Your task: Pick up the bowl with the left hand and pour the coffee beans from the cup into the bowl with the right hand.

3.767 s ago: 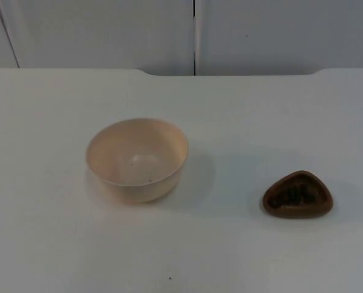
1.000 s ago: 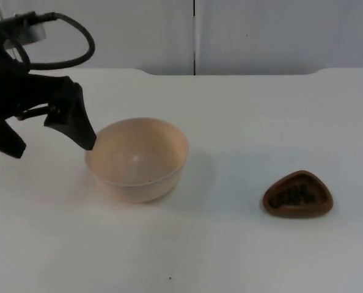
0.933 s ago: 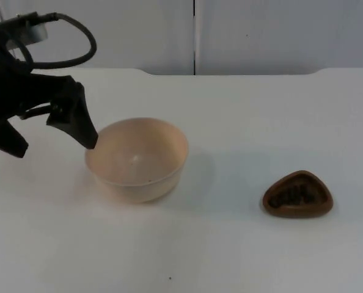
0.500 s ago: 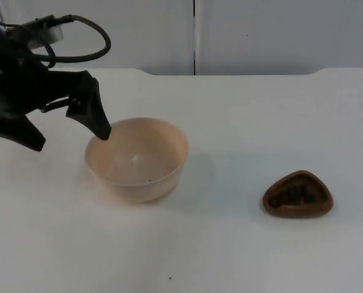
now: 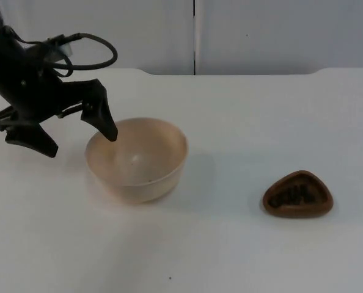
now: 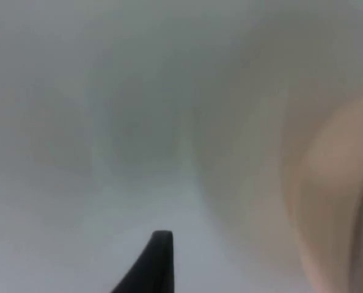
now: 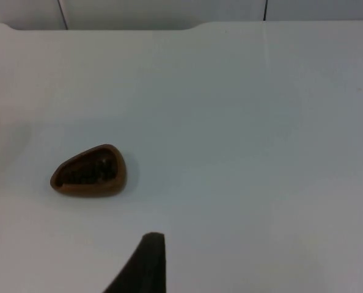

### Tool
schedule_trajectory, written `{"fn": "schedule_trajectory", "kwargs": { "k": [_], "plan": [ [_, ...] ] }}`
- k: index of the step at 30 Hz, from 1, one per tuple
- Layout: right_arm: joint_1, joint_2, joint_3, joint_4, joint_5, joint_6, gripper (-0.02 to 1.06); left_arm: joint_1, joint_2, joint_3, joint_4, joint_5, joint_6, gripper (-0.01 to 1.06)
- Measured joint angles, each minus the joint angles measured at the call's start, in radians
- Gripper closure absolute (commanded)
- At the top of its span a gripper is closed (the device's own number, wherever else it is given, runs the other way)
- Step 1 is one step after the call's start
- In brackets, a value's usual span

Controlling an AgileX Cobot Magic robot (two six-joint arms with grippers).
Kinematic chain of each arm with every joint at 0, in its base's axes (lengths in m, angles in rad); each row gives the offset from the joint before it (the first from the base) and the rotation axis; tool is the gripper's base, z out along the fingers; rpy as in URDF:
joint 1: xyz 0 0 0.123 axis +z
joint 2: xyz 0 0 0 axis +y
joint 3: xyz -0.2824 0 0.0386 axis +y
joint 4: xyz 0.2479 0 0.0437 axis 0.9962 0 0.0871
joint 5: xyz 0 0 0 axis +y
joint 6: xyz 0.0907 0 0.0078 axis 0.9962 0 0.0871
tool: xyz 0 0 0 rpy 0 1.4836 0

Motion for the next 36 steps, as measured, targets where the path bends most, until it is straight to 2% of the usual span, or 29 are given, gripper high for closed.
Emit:
{"fn": "schedule_trajectory", "kwargs": {
  "k": [9, 12, 17, 27, 30, 31, 35, 36],
  "plan": [
    [0.000, 0.000, 0.000, -0.014, 0.000, 0.000, -0.01, -0.006, 0.034, -0.006, -0.009, -0.064, 0.000, 0.05],
    [0.000, 0.000, 0.000, -0.014, 0.000, 0.000, -0.01, -0.013, 0.034, -0.006, -0.010, -0.089, 0.000, 0.08],
    [0.000, 0.000, 0.000, -0.014, 0.000, 0.000, -0.01, -0.021, 0.044, -0.006, -0.010, -0.093, 0.000, 0.13],
    [0.000, 0.000, 0.000, -0.024, 0.000, 0.000, -0.01, -0.028, 0.071, -0.006, -0.010, -0.089, 0.019, 0.16],
    [0.000, 0.000, 0.000, -0.031, 0.000, 0.000, -0.01, -0.028, 0.071, -0.006, -0.010, -0.089, 0.019, 0.31],
    [0.000, 0.000, 0.000, -0.033, 0.000, 0.000, -0.01, -0.028, 0.071, -0.006, -0.010, -0.089, 0.019, 0.31],
    [0.000, 0.000, 0.000, -0.033, 0.000, 0.000, -0.01, -0.028, 0.071, -0.006, -0.010, -0.081, 0.019, 0.62],
    [0.000, 0.000, 0.000, -0.033, 0.000, 0.000, -0.01, -0.028, 0.071, -0.006, -0.010, -0.065, 0.019, 0.62]
  ]
}}
